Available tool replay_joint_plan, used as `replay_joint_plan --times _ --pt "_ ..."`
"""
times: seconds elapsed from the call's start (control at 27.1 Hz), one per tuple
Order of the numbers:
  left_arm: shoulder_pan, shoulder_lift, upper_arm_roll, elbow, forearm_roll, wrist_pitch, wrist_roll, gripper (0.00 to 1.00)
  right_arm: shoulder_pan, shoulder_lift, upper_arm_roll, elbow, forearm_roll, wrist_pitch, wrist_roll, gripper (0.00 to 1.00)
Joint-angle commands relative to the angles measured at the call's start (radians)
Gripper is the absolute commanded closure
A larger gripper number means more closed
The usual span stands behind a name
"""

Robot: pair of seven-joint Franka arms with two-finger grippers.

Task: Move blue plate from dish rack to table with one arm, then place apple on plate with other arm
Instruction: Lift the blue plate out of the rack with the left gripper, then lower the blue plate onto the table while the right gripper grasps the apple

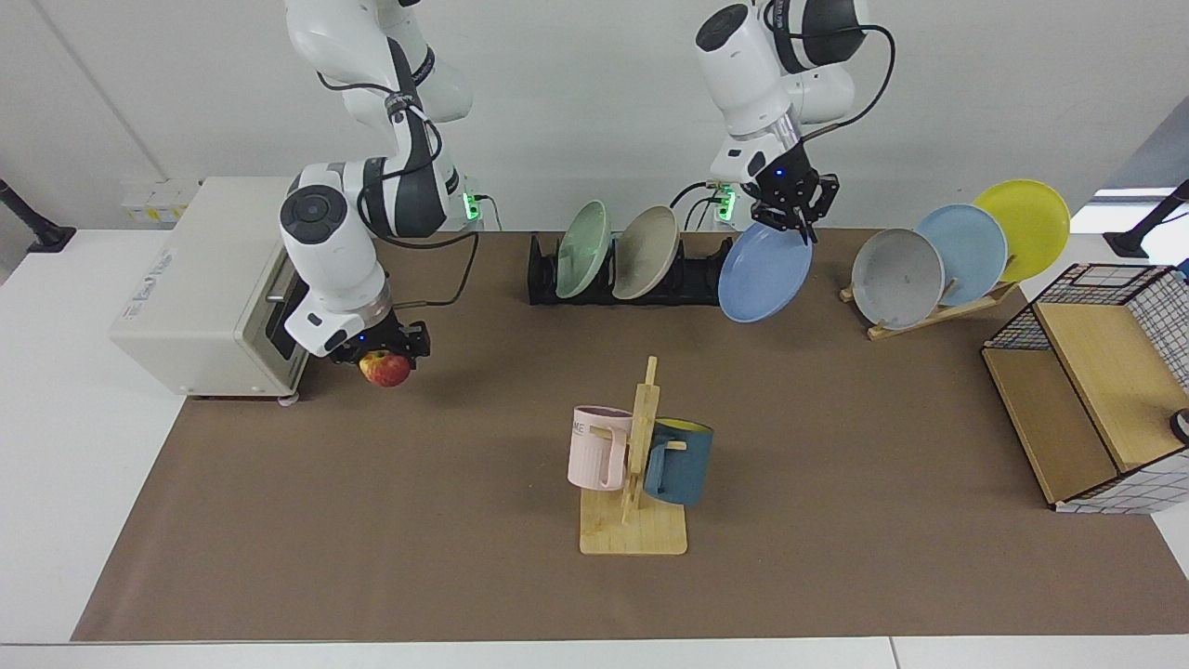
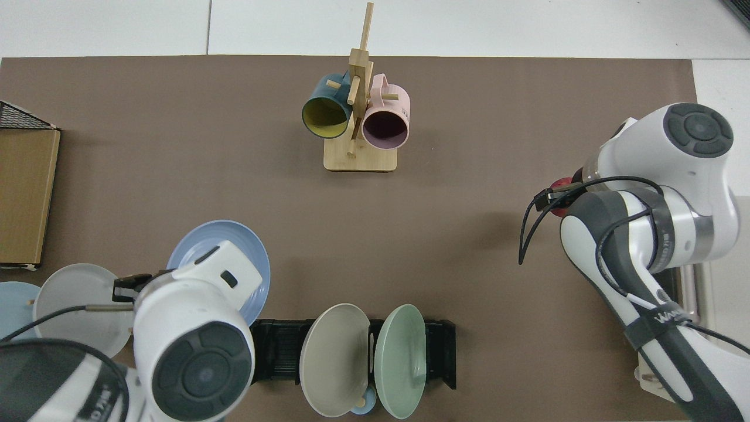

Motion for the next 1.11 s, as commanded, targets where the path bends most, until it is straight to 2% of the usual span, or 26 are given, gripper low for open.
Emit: replay_joint_plan --times 0.0,0.07,0.22,0.37,0.52,0.59,0.74,0.92,1.07 --pt "0.036 0.218 0.049 0.191 0.013 0.033 -0.110 1.00 -0.002 -0.052 0.004 0.066 -0.002 -0.112 0.005 1.00" --pt "0.036 0.241 0.069 0.206 -0.019 0.065 -0.127 1.00 -0.005 -0.073 0.004 0.078 0.003 -0.143 0.001 1.00" --pt "0.049 0.246 0.087 0.193 -0.252 0.151 -0.132 1.00 -0.009 -0.099 0.004 0.075 0.003 -0.143 -0.001 1.00" --pt "0.049 0.261 0.089 0.153 -0.405 0.235 -0.132 1.00 -0.003 -0.099 0.004 0.069 0.003 -0.131 0.002 1.00" --pt "0.029 0.272 0.081 0.075 -0.494 0.343 -0.132 1.00 -0.002 -0.099 0.004 0.067 0.003 -0.128 0.001 1.00" --pt "0.009 0.310 0.075 0.061 -0.540 0.384 -0.132 1.00 -0.002 -0.101 0.004 0.066 0.003 -0.128 0.001 1.00" --pt "-0.042 0.413 0.060 0.045 -0.548 0.482 -0.165 1.00 -0.002 -0.101 0.004 0.058 0.003 -0.128 0.001 1.00" --pt "-0.046 0.419 0.014 0.016 -0.563 0.524 -0.191 1.00 -0.002 -0.104 0.004 0.054 0.003 -0.128 -0.001 1.00" --pt "-0.065 0.423 -0.002 -0.037 -0.567 0.619 -0.227 1.00 -0.002 -0.113 0.004 0.038 0.003 -0.128 -0.001 1.00"
